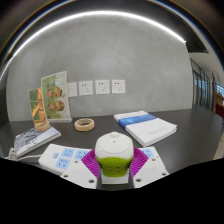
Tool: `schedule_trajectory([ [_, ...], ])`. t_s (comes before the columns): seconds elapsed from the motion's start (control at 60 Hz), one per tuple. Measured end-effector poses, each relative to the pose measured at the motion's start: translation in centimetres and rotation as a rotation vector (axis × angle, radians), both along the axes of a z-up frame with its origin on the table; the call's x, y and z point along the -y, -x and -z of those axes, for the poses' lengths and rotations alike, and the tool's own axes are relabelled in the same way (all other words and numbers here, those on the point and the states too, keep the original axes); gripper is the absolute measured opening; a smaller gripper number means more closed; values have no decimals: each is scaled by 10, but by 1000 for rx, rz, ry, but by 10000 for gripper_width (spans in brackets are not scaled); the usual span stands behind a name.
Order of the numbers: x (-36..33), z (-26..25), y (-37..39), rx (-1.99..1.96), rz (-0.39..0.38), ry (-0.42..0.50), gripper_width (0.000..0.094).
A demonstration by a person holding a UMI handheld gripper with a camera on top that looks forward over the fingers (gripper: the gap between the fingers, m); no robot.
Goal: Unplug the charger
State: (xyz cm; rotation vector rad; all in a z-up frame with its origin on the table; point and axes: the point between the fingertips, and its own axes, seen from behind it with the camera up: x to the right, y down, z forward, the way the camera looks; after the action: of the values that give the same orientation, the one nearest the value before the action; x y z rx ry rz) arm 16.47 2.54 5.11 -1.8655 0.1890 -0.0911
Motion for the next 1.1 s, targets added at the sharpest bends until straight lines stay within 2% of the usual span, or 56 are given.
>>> schedule_trajectory([
  [0.15, -1, 3, 0, -13, 18, 87, 350],
  [0.283, -3, -5, 2, -2, 8, 89, 349],
  [0.317, -4, -23, 4, 2, 5, 47, 353],
  [0.367, -6, -89, 1, 100, -11, -119, 350],
  [0.417, -6, -151, -9, 199, -6, -221, 348],
  [0.5, -13, -204, -17, 112, -77, -287, 349],
  [0.583, -19, -232, -57, 156, -65, -341, 346],
  [0.7, -49, -195, -103, 131, -90, -245, 348],
  [0.817, -81, -114, -153, 135, -101, -43, 361],
  [0.9, -91, -64, -170, 118, -152, 113, 371],
  [1.1, -120, 15, -193, 103, -178, 303, 417],
])
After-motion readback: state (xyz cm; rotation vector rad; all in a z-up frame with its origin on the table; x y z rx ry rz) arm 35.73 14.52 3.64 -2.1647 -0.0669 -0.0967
